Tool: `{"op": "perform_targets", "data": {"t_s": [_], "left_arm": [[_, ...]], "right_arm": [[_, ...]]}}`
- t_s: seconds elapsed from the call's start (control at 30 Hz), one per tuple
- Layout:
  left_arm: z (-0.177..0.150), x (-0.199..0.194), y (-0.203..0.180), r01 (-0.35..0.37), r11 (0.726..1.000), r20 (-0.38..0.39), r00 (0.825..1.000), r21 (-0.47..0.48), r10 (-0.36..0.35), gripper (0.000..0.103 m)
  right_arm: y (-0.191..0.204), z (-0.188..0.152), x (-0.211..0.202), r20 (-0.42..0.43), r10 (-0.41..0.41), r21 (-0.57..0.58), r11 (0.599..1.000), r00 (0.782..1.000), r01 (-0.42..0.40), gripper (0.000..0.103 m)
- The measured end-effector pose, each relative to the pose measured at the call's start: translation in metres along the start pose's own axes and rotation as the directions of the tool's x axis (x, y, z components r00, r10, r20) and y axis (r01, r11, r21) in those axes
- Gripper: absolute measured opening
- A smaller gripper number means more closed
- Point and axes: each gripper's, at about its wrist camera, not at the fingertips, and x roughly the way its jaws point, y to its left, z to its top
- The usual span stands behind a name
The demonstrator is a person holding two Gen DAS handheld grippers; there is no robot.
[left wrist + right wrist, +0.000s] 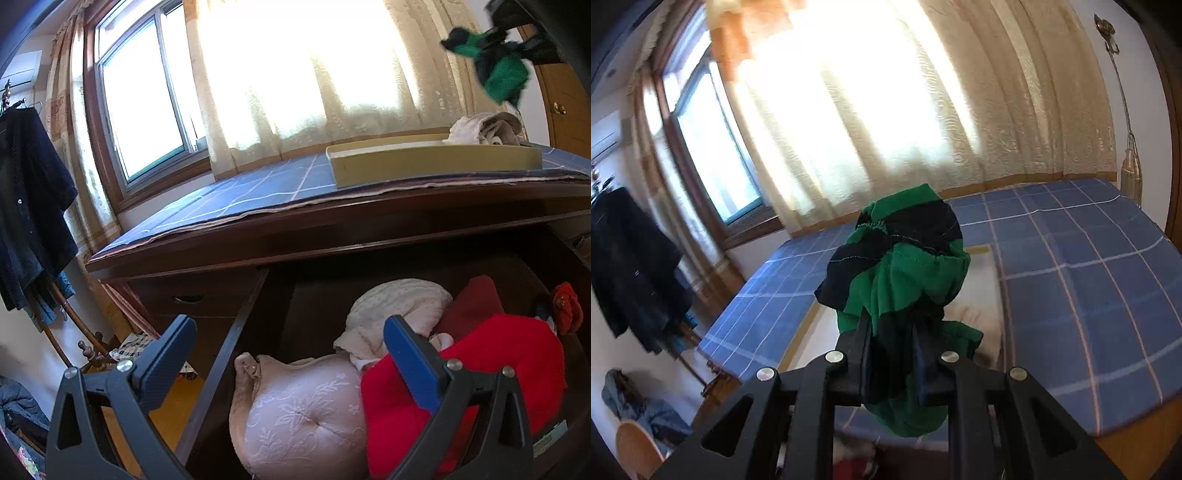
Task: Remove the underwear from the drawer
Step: 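Carry the striped garment up over the yellow tray and release it, then lower the open right gripper into the drawer toward the red cloth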
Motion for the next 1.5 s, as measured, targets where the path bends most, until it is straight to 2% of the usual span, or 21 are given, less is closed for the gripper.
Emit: {"op": "perform_targets", "data": {"t_s": [0.13,0.33,0.63,0.83,0.93,1.07,1.13,1.2,1.27,1.33,1.5], "left_arm": [[0.0,0.0,-0.001,0.006,1.0,0.003,1.0,0.007,-0.006,0.103],[0.002,0.003,0.0,0.011,1.0,-0.018,1.0,-0.004,-0.011,0.103],[0.004,0.01,-0.002,0.006,1.0,-0.043,0.999,-0.004,-0.006,0.103],[0.005,0.012,-0.004,-0.006,1.0,-0.045,0.999,-0.004,0.006,0.103],[0.005,0.011,-0.005,-0.01,1.0,-0.044,0.999,-0.003,0.01,0.103],[0.002,0.008,-0.005,-0.011,1.0,-0.031,0.999,0.002,0.012,0.103],[0.001,0.007,-0.006,-0.01,1.0,-0.028,1.0,0.007,0.01,0.103],[0.001,0.007,-0.006,-0.011,1.0,-0.028,1.0,0.007,0.011,0.103],[0.0,0.006,-0.006,-0.014,1.0,-0.026,1.0,0.003,0.014,0.103],[0.0,0.005,-0.006,-0.019,1.0,-0.022,1.0,0.0,0.019,0.103],[0.0,0.005,-0.006,-0.025,1.0,-0.021,0.999,0.002,0.025,0.103]], "right_arm": [[-0.016,0.021,0.039,-0.03,-0.1,-0.006,0.995,0.995,0.1,0.02],[-0.04,0.042,0.103,-0.113,-0.167,0.022,0.985,0.98,0.17,0.02],[-0.071,0.038,0.175,-0.223,-0.239,0.028,0.967,0.945,0.252,0.02],[-0.075,0.024,0.203,-0.278,-0.276,-0.009,0.959,0.92,0.284,0.02],[-0.076,0.023,0.202,-0.285,-0.271,0.004,0.959,0.92,0.283,0.021],[-0.076,0.021,0.193,-0.277,-0.234,0.026,0.968,0.932,0.25,0.027],[-0.073,0.02,0.177,-0.237,-0.2,0.051,0.975,0.951,0.218,0.03],[-0.069,0.021,0.153,-0.16,-0.152,0.072,0.984,0.975,0.166,0.043],[-0.066,0.02,0.125,-0.072,-0.105,0.101,0.989,0.992,0.112,0.066],[-0.061,0.014,0.096,0.004,-0.066,0.118,0.991,0.998,0.065,0.067],[-0.047,-0.01,0.054,-0.001,-0.029,0.1,0.995,1.0,0.029,0.067]]}}
